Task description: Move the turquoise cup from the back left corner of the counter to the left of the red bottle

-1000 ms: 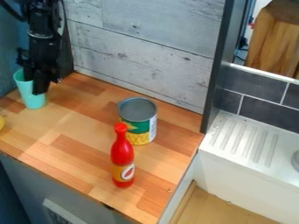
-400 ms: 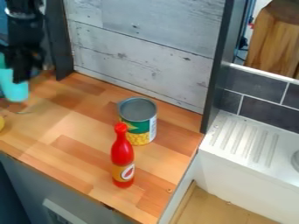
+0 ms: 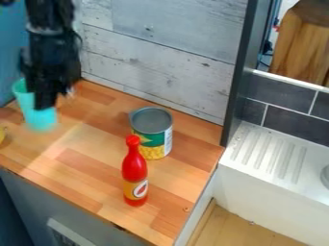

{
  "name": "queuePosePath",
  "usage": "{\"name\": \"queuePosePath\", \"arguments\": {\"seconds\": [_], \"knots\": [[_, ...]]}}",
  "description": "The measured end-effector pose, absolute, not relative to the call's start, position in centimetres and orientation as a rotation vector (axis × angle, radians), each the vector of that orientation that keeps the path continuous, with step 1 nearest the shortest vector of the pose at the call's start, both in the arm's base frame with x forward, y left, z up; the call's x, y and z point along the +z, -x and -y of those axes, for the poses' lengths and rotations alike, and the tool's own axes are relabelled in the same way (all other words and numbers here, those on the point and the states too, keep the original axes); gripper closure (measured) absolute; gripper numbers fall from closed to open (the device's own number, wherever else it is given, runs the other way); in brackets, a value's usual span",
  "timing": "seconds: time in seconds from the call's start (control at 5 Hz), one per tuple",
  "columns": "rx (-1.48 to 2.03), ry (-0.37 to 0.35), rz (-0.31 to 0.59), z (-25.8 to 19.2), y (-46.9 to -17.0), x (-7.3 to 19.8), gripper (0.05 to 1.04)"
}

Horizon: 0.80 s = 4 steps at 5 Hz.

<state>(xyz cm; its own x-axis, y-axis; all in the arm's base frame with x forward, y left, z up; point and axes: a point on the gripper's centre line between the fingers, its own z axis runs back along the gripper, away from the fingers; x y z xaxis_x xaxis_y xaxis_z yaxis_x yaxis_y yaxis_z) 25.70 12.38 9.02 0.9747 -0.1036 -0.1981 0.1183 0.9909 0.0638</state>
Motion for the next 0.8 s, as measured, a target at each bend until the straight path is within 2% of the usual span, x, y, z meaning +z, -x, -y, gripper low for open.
{"name": "queuePosePath", "arguments": {"seconds": [0.2, 0.6, 0.8], "knots": [[-0.228, -0.062, -0.229, -9.6, -24.9, 6.9, 0.978], [-0.298, -0.083, -0.257, -8.3, -25.1, 4.1, 0.978], [-0.313, -0.088, -0.265, -8.3, -25.5, 3.6, 0.978]]}}
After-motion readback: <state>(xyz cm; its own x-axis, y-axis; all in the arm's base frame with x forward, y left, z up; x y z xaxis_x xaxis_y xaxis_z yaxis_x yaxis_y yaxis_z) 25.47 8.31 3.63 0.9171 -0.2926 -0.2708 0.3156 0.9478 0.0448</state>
